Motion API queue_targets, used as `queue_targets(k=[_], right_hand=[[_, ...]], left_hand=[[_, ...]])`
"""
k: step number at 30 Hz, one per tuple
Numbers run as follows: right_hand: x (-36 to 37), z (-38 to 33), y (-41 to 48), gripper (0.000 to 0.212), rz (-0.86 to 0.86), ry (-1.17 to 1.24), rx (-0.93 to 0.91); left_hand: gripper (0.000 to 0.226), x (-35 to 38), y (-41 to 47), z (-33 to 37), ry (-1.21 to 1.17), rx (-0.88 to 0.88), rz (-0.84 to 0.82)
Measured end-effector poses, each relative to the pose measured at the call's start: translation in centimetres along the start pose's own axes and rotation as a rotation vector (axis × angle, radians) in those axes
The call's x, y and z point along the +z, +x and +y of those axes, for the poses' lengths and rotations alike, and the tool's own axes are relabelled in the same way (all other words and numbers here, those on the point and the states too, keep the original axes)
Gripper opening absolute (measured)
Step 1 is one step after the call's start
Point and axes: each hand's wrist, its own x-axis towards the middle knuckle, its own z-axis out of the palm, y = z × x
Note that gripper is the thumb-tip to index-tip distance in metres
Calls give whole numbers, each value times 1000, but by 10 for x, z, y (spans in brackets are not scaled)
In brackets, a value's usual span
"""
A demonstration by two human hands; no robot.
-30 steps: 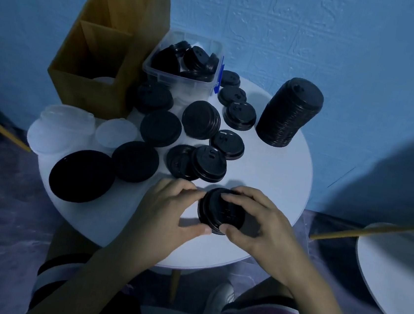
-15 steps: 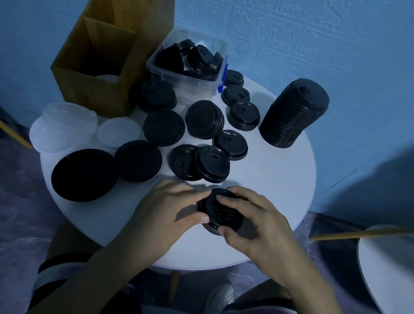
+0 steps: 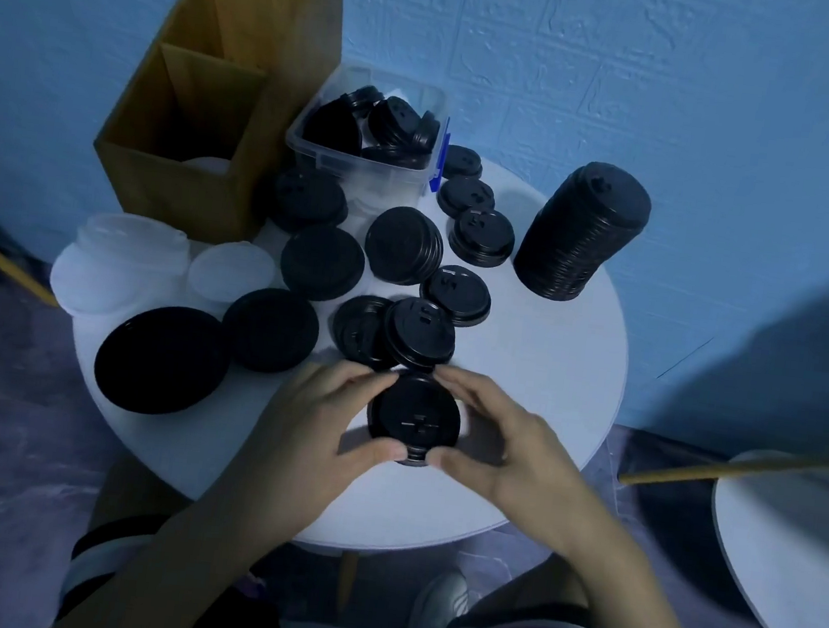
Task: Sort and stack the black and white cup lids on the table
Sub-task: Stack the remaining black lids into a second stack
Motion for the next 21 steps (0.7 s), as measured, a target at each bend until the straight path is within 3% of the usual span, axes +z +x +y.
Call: queue_targets(k=[3,6,12,21], right_hand=[[-11,-3,13,37,116,193,7],[-13,-4,37,15,401,84,-26],[4,-20,67,42,340,-279,1],[9,-15,71,34,400,-222,59]], left_hand=[[67,-4,0,-5,16,-20,-12],[64,-2,-1,-5,36,-27,-6],[67,-1,-1,-4,19,-30,-9],[67,-1,-1,-3,18,-17,5]])
